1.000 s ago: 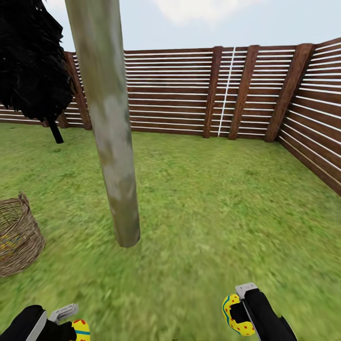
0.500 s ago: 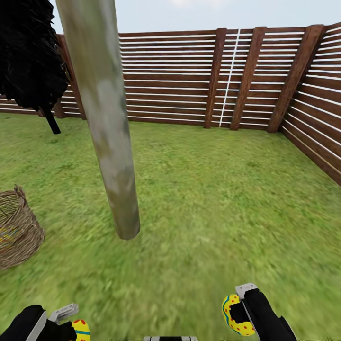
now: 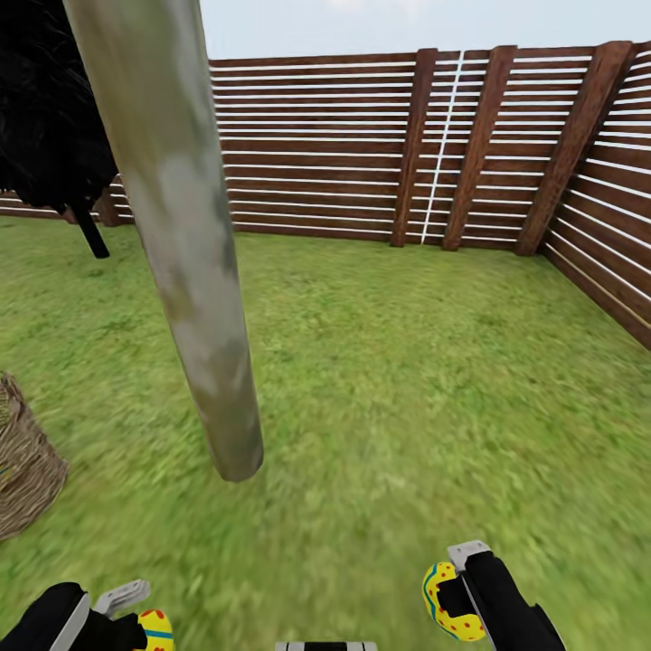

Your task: Take the three Easter eggs out of the wicker basket on the lawn in the garden, then place them on the lawn next to a single tree (choose any tree) so that all three eggs are next to the same tree and none are left in the basket.

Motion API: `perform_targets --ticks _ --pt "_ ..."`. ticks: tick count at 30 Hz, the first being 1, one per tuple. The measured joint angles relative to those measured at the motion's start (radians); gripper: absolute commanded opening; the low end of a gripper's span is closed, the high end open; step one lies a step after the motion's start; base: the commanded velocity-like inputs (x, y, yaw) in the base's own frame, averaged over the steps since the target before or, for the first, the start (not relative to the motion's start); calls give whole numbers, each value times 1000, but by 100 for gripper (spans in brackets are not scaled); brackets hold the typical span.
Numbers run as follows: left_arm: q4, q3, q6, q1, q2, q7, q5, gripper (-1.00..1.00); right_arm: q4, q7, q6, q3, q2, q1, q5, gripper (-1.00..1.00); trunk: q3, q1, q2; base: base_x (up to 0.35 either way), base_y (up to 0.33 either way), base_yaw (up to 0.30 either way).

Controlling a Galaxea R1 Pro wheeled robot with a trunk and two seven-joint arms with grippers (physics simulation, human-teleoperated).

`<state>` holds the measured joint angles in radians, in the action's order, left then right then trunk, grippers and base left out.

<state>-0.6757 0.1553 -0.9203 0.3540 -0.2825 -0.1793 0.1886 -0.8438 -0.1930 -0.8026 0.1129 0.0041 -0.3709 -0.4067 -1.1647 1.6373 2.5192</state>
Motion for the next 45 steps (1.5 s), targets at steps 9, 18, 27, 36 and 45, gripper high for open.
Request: perform_targets --ticks 9,18,27,36,45 --pt "0 0 0 0 7 0 -1 -100 8 0 0 0 0 0 0 -100 -4 1 0 225 0 0" --pt "0 0 0 0 11 0 -3 -100 8 0 0 0 0 0 0 -100 -39 5 2 1 0 0" --pt "0 0 0 0 11 0 -3 -100 8 1 -1 0 0 0 -1 -100 -73 9 4 0 0 21" --pt "1 3 0 0 11 0 -3 -100 8 -2 -1 0 0 0 0 -100 -108 13 6 0 0 10" --pt "1 6 0 0 11 0 -1 -100 8 -4 0 -2 1 0 0 -100 -143 17 9 0 0 0"
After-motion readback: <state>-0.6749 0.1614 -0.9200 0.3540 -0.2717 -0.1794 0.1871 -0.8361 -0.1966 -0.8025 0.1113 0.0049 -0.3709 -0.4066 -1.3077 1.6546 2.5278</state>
